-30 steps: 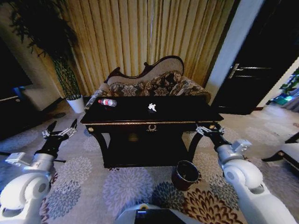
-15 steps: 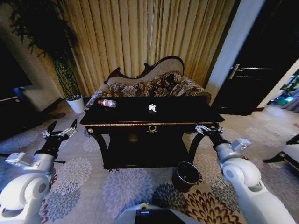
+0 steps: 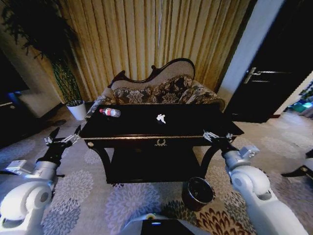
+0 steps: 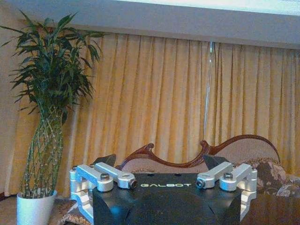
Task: Move to the front of the table and place the trash on the table into the trash bin.
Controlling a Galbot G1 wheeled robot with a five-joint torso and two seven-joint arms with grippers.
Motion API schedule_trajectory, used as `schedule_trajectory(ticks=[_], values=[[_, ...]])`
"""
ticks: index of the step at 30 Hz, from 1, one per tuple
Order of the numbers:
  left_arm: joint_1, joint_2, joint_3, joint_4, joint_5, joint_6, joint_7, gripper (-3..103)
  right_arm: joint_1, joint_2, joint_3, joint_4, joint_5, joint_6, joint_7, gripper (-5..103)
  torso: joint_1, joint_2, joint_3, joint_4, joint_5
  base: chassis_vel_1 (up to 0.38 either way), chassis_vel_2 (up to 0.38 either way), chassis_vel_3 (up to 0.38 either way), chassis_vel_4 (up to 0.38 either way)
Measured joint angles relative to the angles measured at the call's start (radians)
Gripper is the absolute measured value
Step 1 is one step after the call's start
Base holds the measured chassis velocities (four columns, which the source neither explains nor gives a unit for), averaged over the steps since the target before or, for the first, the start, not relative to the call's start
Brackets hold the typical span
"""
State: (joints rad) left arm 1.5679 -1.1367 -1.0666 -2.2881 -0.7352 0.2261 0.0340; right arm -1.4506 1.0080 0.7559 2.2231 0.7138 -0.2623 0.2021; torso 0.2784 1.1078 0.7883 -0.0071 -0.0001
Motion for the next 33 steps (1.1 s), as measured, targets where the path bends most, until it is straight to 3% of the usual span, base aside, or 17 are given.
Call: schedule_trajectory(ticks=[33], values=[[-0.001,-0.002,-0.017,-0.003,-0.003,0.000,0.001,100,0.000,0.010,-0.050,0.005,-0.048,-0.018,-0.003,100,0.000,0.000,0.000,0.0000,0.0000,-0.086,0.086,0.083,-0.085]])
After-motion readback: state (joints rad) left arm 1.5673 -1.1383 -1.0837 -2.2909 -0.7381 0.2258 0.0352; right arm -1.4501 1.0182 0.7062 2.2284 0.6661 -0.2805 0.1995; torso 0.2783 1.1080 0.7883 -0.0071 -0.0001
